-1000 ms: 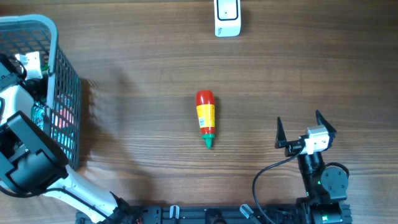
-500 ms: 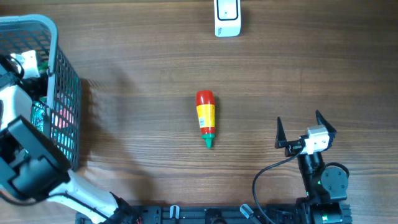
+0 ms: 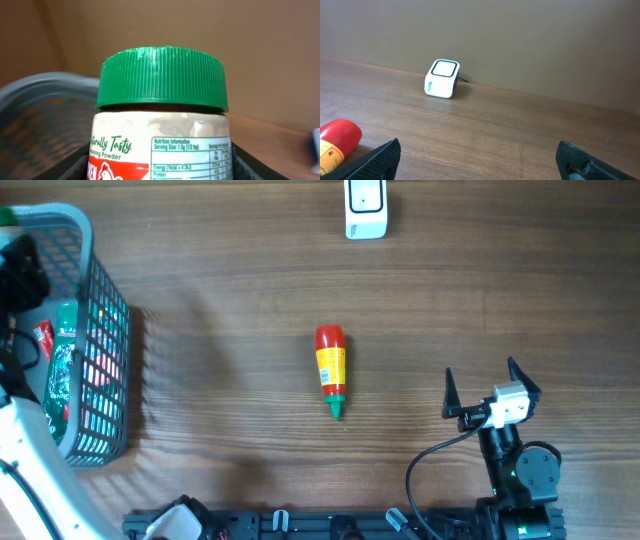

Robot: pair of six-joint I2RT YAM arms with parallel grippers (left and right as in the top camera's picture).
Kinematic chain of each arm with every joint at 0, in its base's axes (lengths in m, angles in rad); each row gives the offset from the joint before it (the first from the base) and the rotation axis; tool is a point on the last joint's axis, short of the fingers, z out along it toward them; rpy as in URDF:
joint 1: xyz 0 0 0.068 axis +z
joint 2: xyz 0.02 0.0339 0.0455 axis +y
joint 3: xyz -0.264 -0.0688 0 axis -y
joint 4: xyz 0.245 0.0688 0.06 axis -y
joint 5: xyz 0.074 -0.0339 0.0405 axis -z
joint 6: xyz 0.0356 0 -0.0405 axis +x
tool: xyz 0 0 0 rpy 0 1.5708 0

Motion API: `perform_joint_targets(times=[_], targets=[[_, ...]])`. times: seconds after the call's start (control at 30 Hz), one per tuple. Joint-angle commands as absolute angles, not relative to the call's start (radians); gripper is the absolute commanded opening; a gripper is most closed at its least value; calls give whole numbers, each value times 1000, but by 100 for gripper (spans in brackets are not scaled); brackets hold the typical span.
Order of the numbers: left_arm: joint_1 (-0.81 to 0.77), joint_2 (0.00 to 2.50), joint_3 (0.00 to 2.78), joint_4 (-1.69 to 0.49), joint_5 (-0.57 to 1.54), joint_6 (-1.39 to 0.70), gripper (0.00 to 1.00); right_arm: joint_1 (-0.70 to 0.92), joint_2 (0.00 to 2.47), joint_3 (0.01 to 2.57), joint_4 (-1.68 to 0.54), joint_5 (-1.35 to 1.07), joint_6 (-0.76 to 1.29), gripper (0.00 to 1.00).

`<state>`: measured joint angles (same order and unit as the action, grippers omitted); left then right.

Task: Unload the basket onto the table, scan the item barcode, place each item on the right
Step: 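Carry the green-capped jar out and place it beside the sauce bottle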

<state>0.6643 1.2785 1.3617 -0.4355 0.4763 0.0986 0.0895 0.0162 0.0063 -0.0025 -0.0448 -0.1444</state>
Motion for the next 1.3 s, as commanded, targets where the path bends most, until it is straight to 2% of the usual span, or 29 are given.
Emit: perform_joint_targets(times=[0.0, 0.23, 0.43, 0.53, 0.7, 1.07, 1.27], targets=[[561, 1235, 1375, -495, 723, -9, 67, 92, 18, 6, 0, -54, -157, 100], [242, 1253, 1375, -667, 698, -9, 66, 92, 18, 6, 0, -54, -157, 100], [-65, 1310, 1360, -821, 437, -9, 64, 92, 18, 6, 0, -54, -157, 100], [-205, 1386, 1317, -837, 402, -42, 64, 92, 18, 6, 0, -54, -157, 100], [-322, 1532, 1264, -812, 273, -176, 64, 93, 18, 6, 0, -54, -157, 100], [-437, 1775, 1260, -748, 67, -616, 62, 93, 18, 6, 0, -54, -157, 100], [-502, 1847, 1260, -702, 10, -759, 62, 92, 18, 6, 0, -54, -157, 100]])
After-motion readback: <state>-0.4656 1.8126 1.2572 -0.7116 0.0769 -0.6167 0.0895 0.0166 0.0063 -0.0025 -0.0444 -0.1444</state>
